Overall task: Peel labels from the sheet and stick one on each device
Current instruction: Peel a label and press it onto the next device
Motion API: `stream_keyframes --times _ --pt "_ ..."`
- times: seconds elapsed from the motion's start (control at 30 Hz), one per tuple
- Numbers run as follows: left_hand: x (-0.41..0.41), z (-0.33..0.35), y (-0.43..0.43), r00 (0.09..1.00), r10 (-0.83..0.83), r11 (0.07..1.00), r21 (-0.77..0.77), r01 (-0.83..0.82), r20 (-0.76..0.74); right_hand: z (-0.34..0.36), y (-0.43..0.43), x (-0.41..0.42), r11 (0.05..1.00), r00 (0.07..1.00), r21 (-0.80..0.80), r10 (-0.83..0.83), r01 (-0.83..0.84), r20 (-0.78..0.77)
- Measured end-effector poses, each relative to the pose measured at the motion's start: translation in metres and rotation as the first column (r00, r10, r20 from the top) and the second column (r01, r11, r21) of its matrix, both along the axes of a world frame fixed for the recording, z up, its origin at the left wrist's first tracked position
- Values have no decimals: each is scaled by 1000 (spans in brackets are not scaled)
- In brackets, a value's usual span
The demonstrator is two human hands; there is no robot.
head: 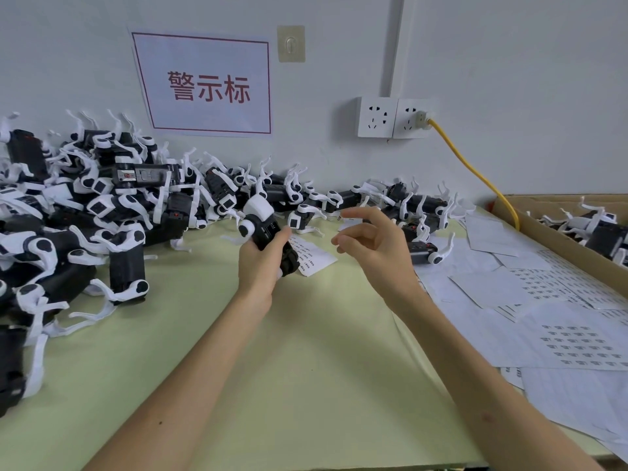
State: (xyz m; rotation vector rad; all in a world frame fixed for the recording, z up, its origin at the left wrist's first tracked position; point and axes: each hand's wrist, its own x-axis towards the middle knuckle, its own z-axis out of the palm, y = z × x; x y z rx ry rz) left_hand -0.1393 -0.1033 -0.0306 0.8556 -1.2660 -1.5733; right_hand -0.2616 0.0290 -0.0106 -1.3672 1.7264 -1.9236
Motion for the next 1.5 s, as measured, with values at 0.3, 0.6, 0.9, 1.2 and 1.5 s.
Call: stream_keyframes --times 0.3,0.6,0.9,1.2,1.5 --pt "5 14 1 926 -224 932 211 294 -303 0 -2 -3 999 995 -4 40 -40 88" --pt "8 17 10 788 -450 832 122 541 -420 -2 -3 0 999 997 -33 36 -34 71" --pt "-6 9 18 747 -556 760 141 635 -365 -8 -3 12 997 969 80 11 9 -248" --pt "-3 11 19 709 -676 719 29 694 -200 -8 -3 10 999 977 15 -36 40 -209" --pt "-7 2 26 793 -455 761 -285 583 405 6 2 -2 976 966 -149 -124 160 228"
